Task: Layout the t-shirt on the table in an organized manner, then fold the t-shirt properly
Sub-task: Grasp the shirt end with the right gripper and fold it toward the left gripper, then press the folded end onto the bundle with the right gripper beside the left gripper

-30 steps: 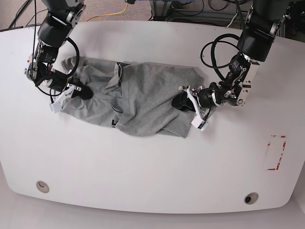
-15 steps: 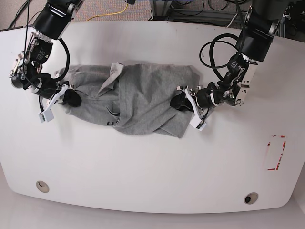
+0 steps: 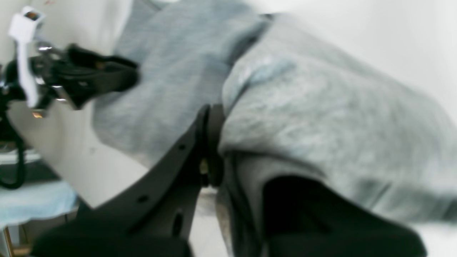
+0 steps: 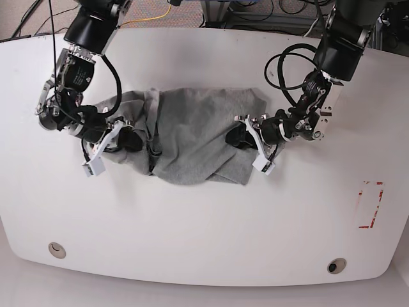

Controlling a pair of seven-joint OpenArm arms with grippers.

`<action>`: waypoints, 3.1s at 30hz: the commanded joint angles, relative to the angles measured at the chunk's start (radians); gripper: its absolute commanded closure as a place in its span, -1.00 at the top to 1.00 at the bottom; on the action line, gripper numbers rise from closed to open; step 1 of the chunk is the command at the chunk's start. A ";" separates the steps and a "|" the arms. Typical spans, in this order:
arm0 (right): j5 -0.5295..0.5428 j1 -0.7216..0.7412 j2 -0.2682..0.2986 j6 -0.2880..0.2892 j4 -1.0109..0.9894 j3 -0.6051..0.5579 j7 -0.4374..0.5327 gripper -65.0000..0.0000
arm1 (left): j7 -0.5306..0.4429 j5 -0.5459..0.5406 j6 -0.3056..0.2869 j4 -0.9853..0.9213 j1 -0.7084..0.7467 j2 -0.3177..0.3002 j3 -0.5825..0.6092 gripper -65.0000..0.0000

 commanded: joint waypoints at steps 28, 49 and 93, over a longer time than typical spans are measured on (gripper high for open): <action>0.019 0.133 -0.121 -0.065 0.016 -0.302 0.064 -0.98 | 0.078 0.062 0.034 0.001 0.044 -0.004 0.006 -0.65; -0.090 0.159 -0.179 -0.065 -0.075 -0.451 0.145 -0.98 | 0.075 0.060 0.034 0.001 0.045 0.010 0.003 -0.65; -0.093 0.328 -0.287 -0.117 -0.118 -0.583 0.190 0.51 | 0.070 0.060 0.030 0.001 0.045 0.012 -0.001 -0.65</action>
